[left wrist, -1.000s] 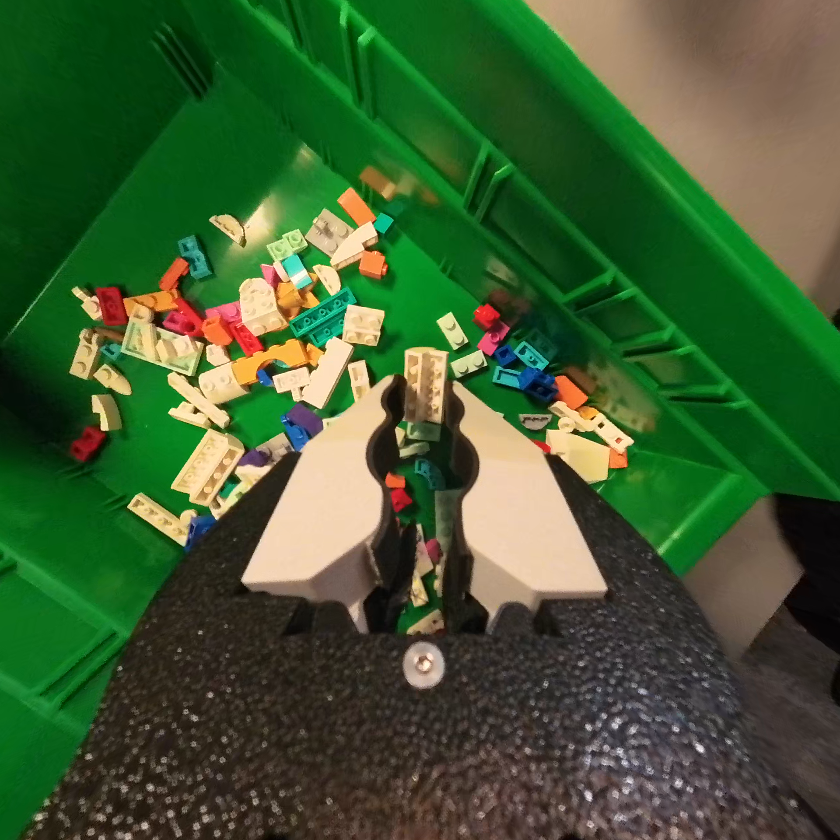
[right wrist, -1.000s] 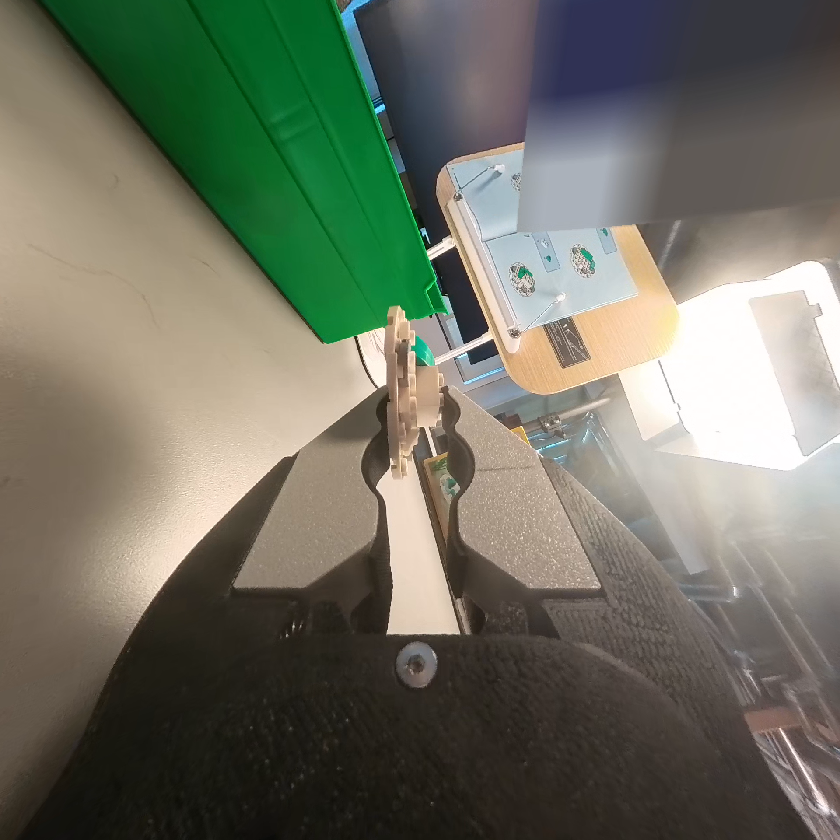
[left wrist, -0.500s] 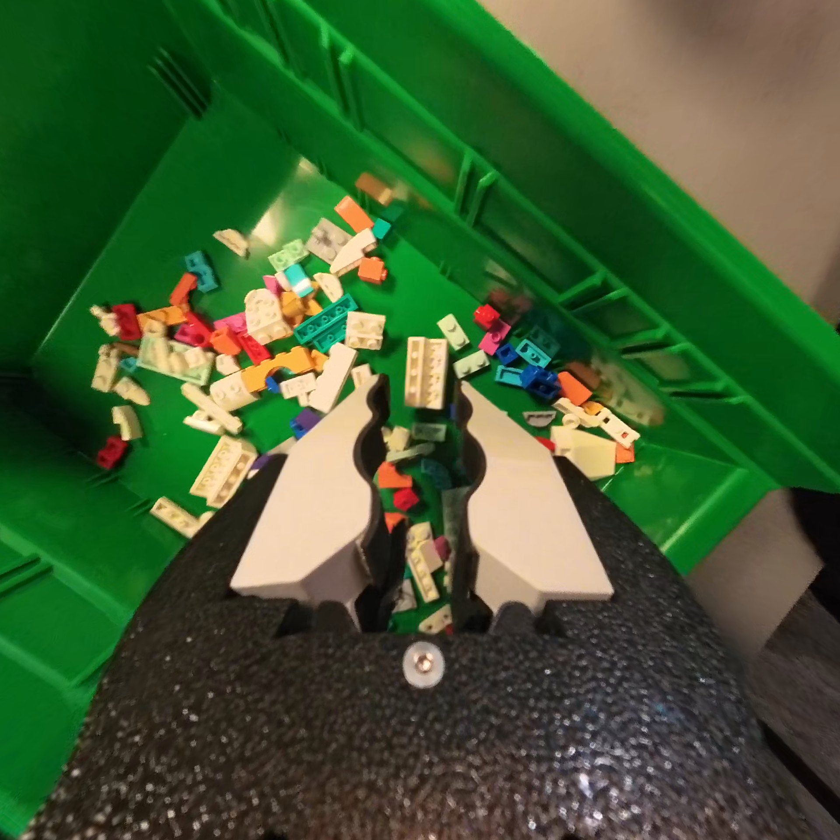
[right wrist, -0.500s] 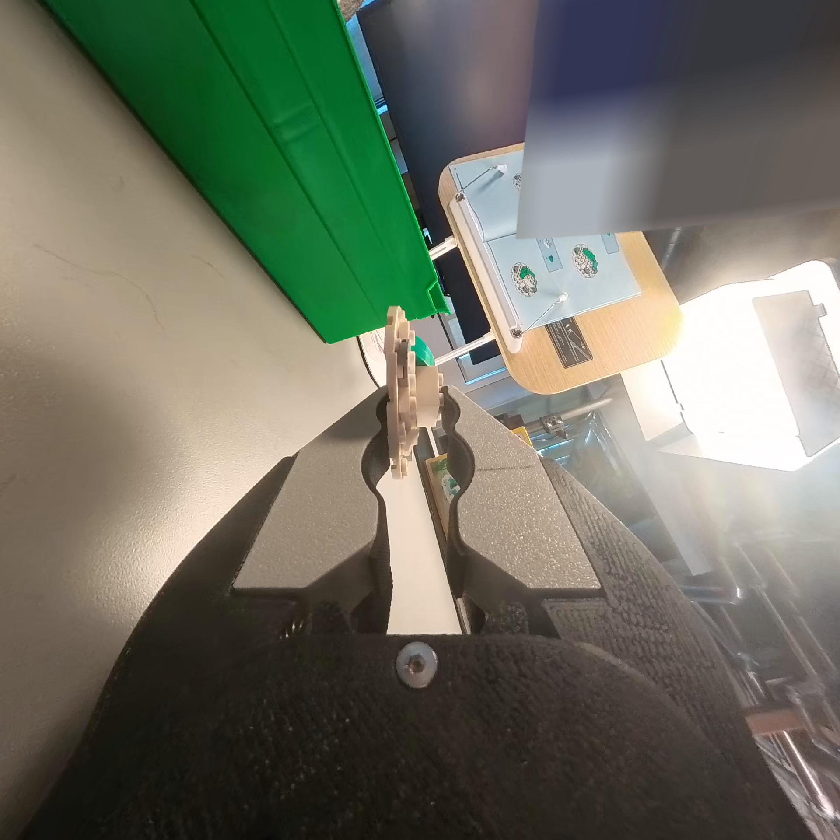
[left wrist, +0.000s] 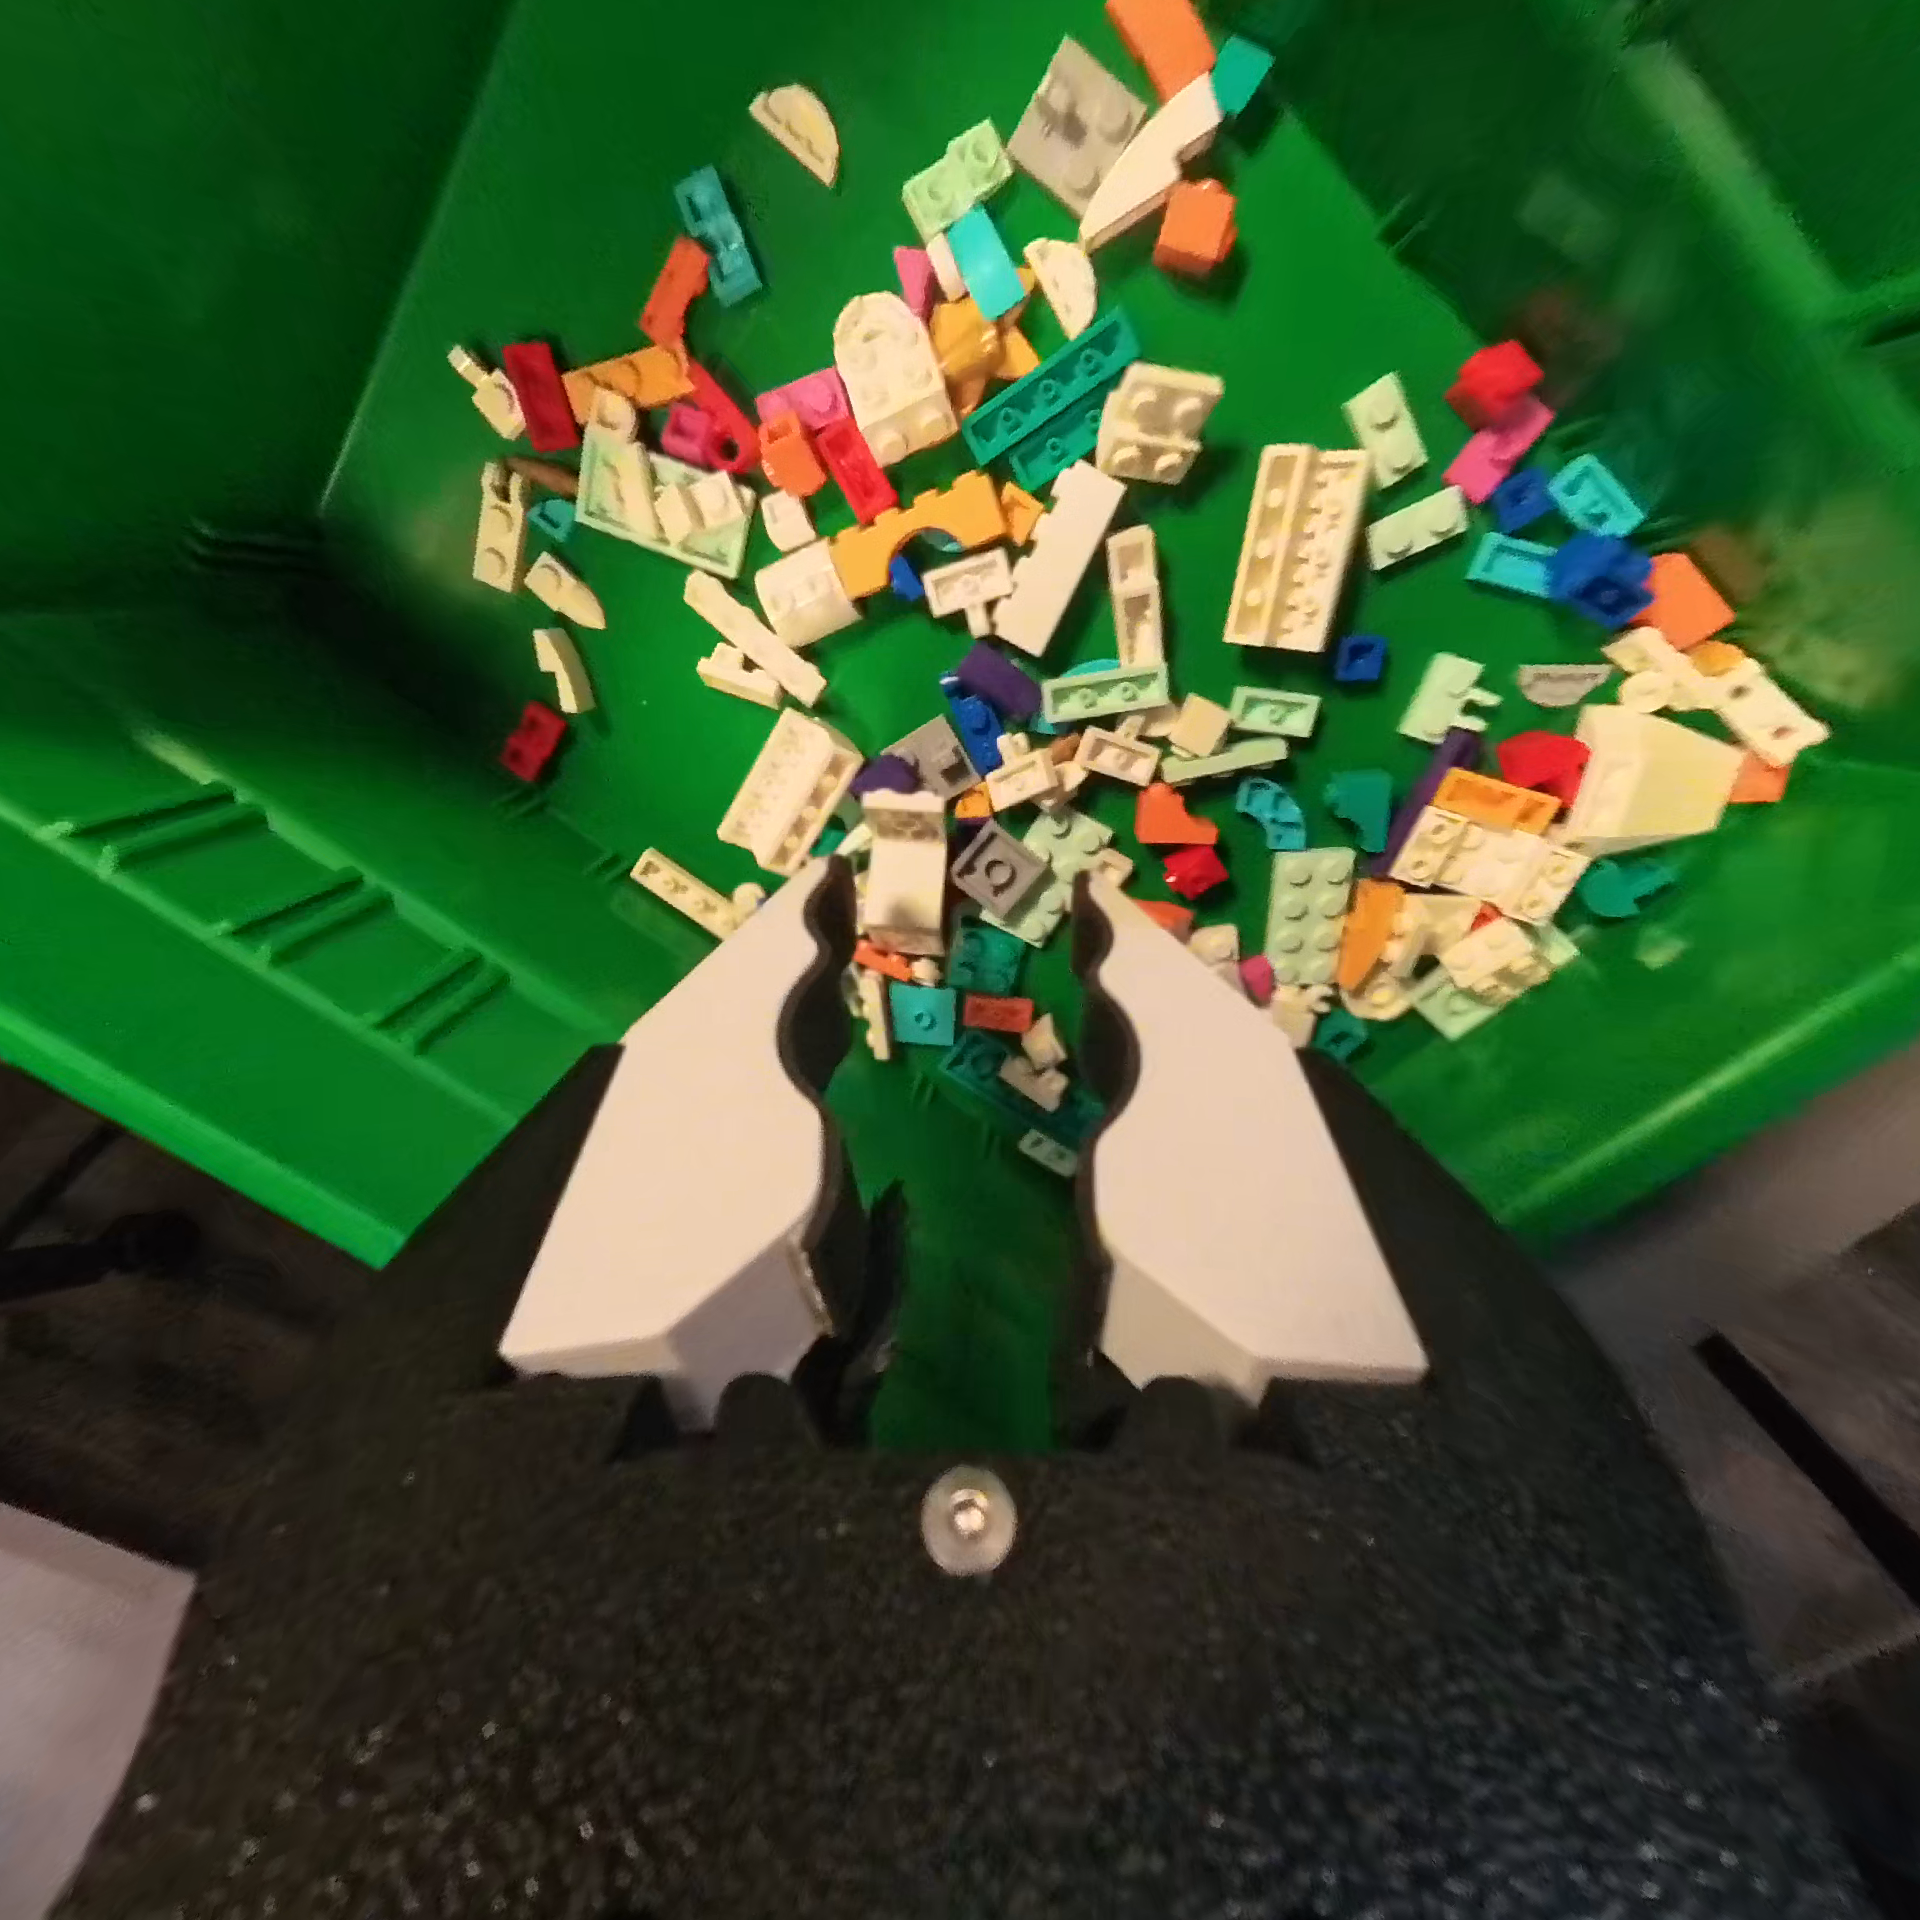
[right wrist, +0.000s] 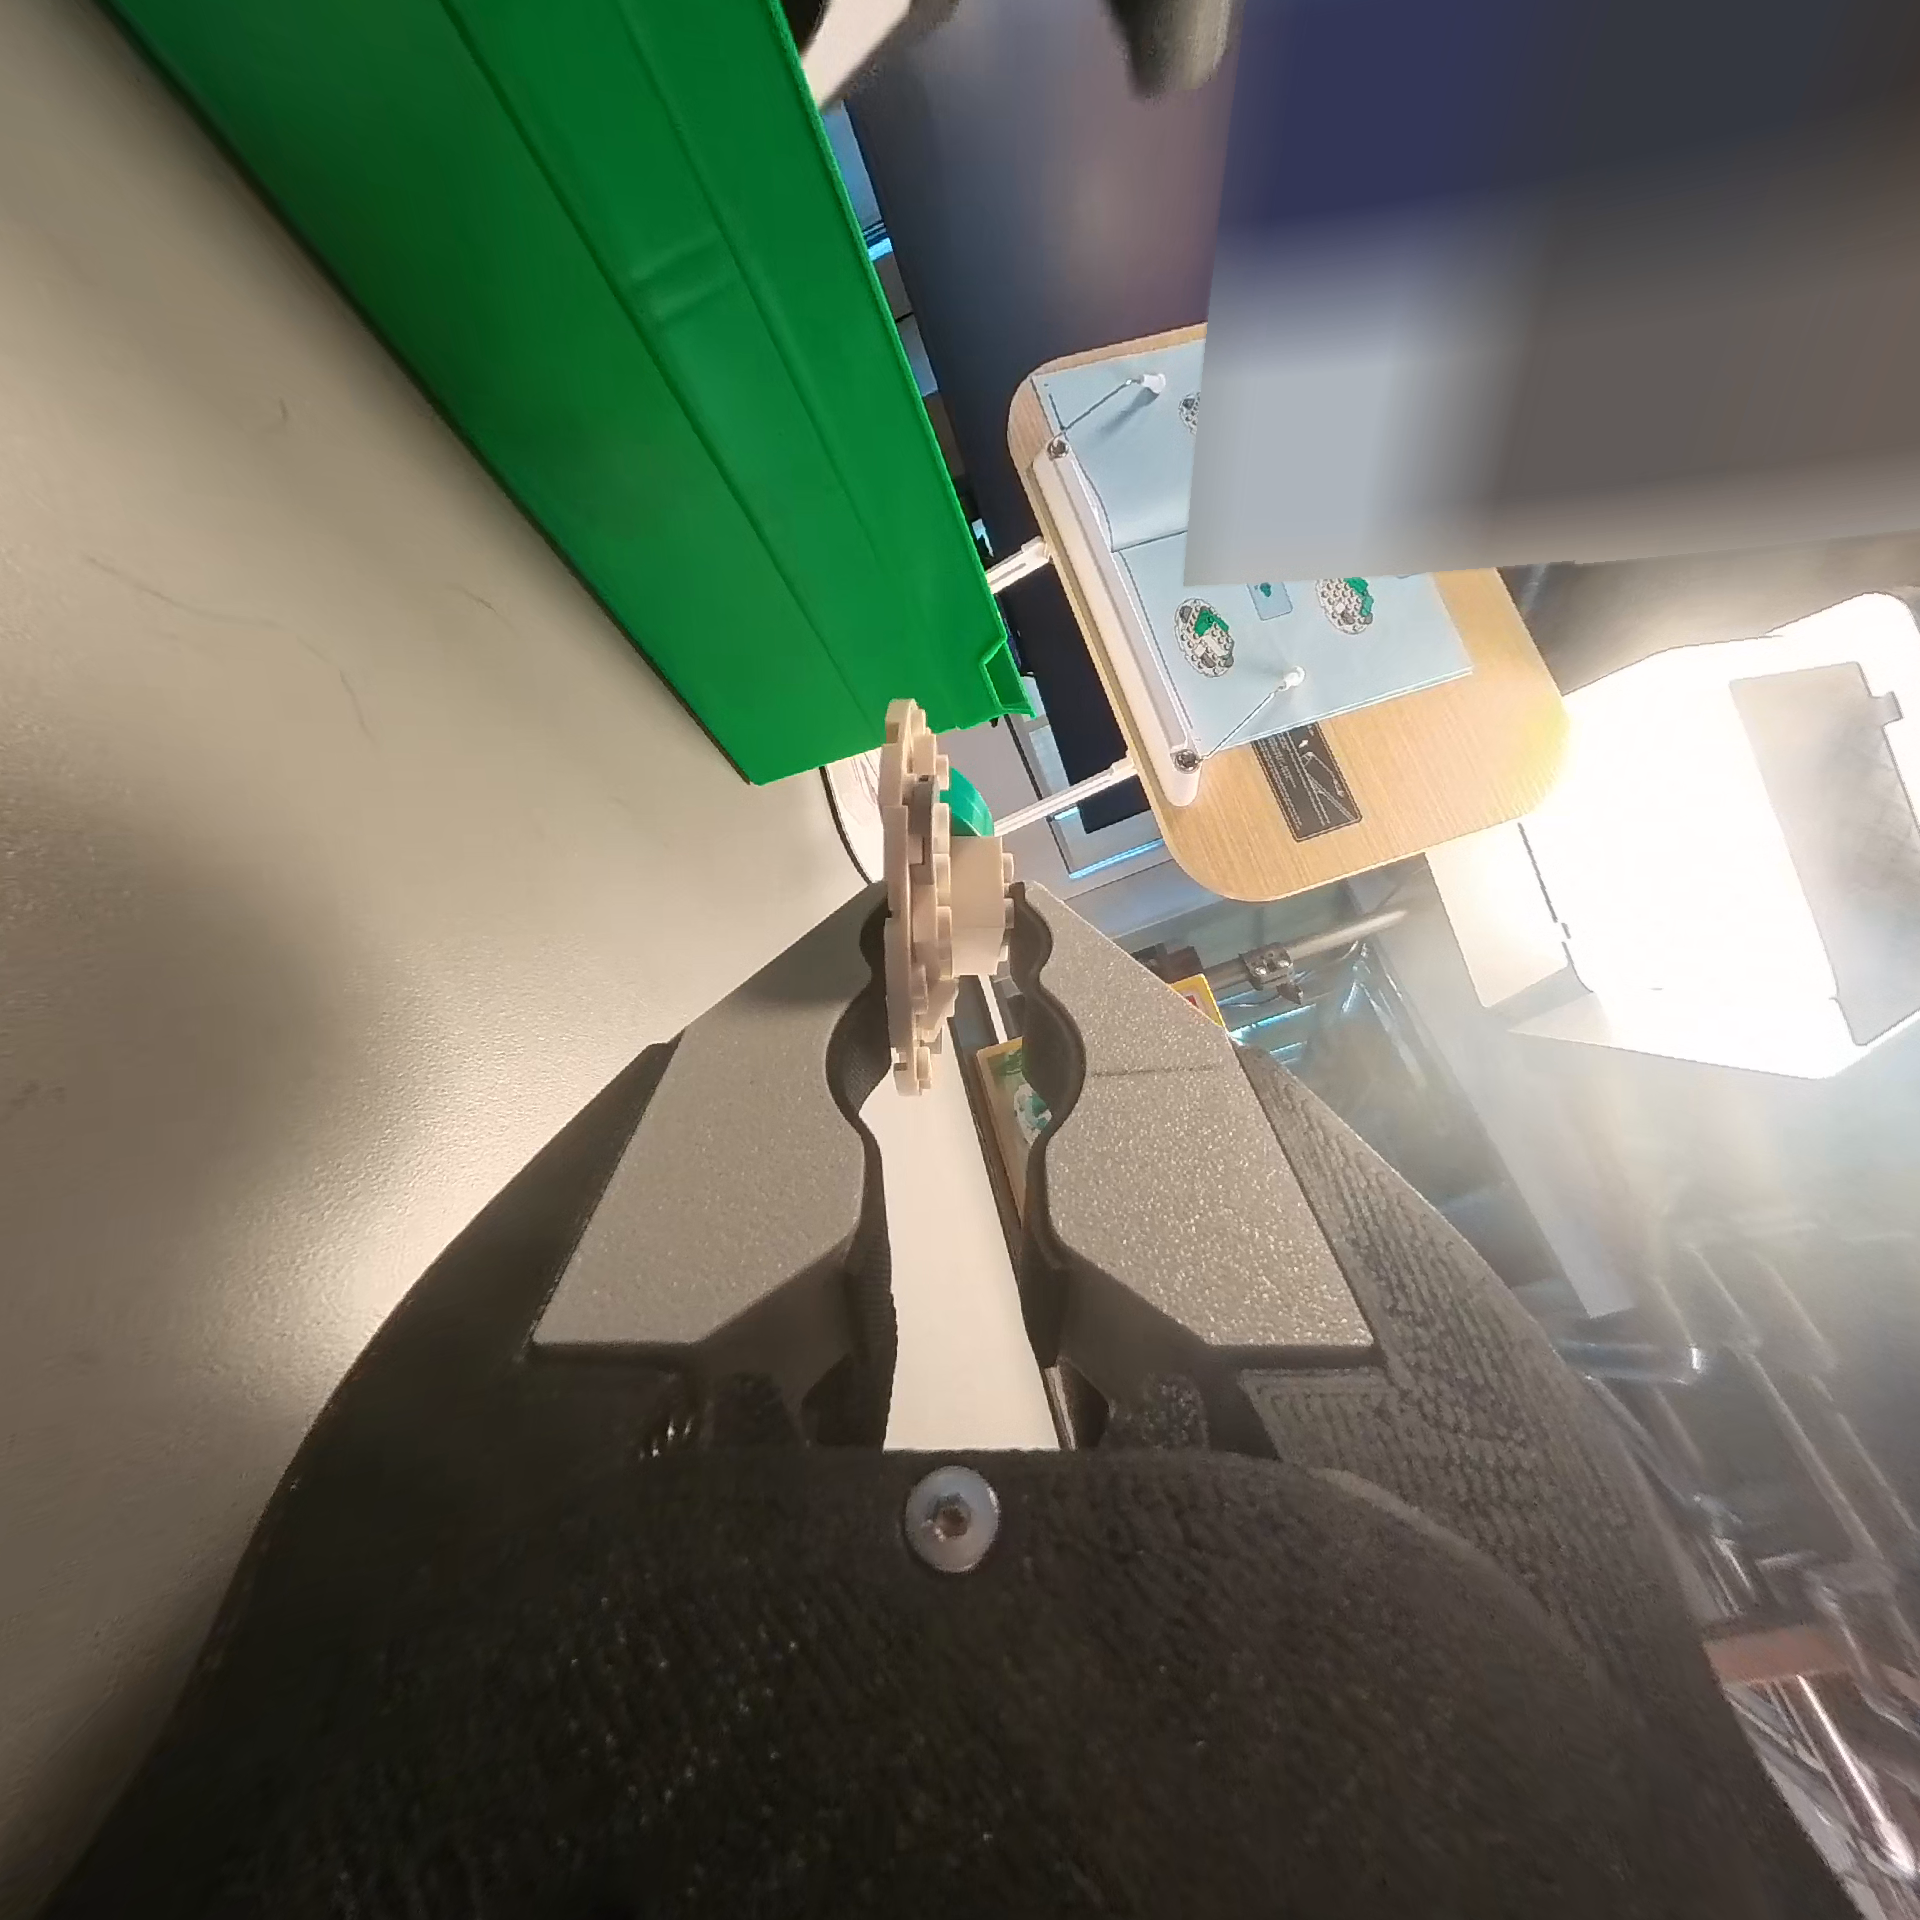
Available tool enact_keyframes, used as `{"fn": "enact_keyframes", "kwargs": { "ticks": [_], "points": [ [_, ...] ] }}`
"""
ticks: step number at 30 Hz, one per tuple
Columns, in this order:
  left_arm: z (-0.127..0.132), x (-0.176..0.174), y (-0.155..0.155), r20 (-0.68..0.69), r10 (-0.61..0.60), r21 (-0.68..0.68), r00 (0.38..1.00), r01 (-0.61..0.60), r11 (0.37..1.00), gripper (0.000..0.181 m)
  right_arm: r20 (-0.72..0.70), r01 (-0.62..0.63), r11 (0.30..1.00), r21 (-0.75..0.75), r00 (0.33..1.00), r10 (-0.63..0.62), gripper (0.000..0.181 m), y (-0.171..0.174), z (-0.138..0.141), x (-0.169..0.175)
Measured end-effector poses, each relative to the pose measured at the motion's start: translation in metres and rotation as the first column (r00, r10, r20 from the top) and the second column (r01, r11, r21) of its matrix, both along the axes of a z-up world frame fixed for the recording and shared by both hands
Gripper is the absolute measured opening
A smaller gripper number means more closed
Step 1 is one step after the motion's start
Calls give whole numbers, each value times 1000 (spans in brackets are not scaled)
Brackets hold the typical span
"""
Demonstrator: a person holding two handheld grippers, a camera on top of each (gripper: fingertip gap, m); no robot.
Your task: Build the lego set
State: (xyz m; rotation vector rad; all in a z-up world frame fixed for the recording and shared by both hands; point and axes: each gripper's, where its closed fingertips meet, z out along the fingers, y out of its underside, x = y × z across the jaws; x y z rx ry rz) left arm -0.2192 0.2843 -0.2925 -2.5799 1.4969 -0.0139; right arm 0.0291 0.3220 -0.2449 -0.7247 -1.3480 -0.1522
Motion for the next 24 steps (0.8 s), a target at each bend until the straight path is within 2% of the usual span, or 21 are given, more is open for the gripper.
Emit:
{"fn": "enact_keyframes", "kwargs": {
  "ticks": [3,6,12,14,20,24],
  "points": [
    [-9,-8,5,-74,-11,-7,997,11,1000,38,0,0,1000,0,1000,0,18,0,0,0],
    [-13,-9,5,-92,-19,-30,996,16,999,40,-2,0,1000,-2,1000,0,18,0,0,0],
    [-19,-11,3,-102,-30,-74,994,23,997,24,-2,-2,1000,0,1000,2,18,0,0,0],
    [-18,-11,7,-109,-46,-53,993,40,998,13,-1,-2,1000,-2,1000,2,18,0,0,0],
    [2,5,40,-59,-89,84,994,93,992,13,0,-5,1000,-1,1000,5,18,-1,0,-2],
    [1,16,55,-49,-120,88,992,124,988,13,0,-5,1000,1,1000,5,18,-1,0,-2]
  ]
}}
